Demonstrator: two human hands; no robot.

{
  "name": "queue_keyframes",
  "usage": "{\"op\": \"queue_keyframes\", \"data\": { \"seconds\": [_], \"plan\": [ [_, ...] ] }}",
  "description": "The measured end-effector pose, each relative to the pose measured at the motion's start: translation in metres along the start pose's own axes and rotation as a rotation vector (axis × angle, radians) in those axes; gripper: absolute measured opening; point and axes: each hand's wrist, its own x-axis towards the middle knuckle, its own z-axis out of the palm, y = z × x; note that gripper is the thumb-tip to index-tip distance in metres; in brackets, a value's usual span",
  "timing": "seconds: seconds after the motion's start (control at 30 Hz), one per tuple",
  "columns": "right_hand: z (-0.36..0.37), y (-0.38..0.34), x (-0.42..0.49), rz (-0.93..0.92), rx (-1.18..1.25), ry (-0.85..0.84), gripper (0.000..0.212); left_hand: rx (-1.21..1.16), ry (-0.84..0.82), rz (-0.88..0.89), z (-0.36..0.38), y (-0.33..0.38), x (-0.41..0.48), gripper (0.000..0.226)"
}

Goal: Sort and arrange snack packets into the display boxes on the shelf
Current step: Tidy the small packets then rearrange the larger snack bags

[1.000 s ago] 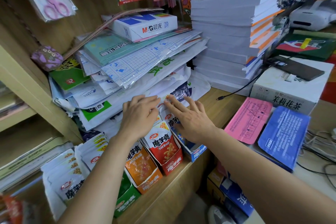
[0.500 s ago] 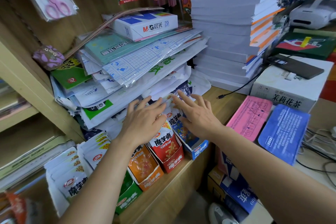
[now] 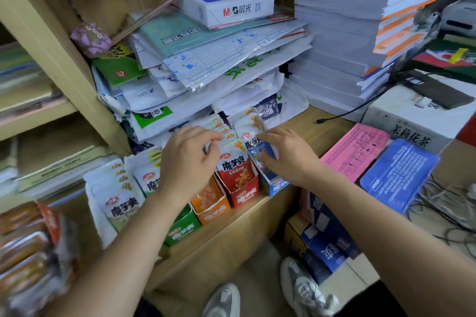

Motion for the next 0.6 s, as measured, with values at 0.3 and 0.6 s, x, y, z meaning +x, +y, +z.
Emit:
{"op": "queue_keyframes", "data": {
  "seconds": [0.3, 0.6],
  "plan": [
    [0.014, 0.005, -0.044, 0.211, 0.136, -0.159, 0.093, 0.347, -0.403, 0.134, 0.031, 0.043, -0.111, 0.053],
    [0.027, 0.013, -0.031, 0.144, 0.232, -0.153, 0.072, 0.274, -0.488, -0.003, 0.025, 0.053, -0.133, 0.064]
  ]
}}
